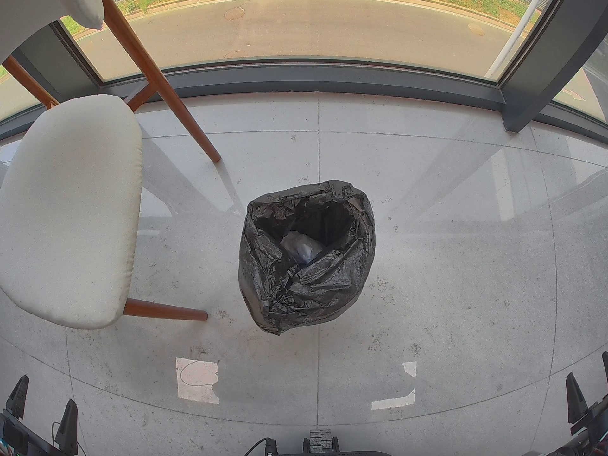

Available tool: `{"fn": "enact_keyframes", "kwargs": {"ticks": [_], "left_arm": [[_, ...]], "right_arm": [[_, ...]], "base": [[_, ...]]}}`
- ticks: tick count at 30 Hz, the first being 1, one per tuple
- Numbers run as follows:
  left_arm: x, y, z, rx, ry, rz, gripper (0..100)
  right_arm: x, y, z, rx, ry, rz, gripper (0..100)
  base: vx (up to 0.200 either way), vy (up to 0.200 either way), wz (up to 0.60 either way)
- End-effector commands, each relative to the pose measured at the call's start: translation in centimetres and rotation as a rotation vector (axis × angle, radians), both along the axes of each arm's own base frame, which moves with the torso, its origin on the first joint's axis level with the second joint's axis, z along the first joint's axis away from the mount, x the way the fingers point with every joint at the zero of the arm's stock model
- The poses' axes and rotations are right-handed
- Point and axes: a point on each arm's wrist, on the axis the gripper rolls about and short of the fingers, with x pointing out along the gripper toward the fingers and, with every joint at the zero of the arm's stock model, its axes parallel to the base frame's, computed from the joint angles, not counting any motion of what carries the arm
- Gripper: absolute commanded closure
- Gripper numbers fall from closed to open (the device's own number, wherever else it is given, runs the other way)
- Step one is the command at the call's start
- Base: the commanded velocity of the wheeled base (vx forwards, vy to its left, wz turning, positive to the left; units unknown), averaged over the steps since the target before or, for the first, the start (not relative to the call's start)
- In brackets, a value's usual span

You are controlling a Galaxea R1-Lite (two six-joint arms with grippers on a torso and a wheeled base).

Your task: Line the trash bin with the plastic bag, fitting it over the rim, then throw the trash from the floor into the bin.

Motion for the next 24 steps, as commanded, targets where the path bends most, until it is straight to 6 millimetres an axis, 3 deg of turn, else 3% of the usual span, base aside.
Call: {"fn": "enact_keyframes", "kwargs": {"ticks": [1, 24], "left_arm": [[0.04, -0.02, -0.43, 0.003, 0.006, -0.022, 0], [0.06, -0.07, -0.48, 0.001, 0.006, -0.028, 0]], "right_arm": [[-0.28, -0.03, -0.43, -0.012, -0.04, 0.037, 0], [-0.28, -0.1, -0.4, 0.024, -0.044, 0.01, 0]], "base": [[0.0, 0.0, 0.0], [0.0, 0.0, 0.0]]}}
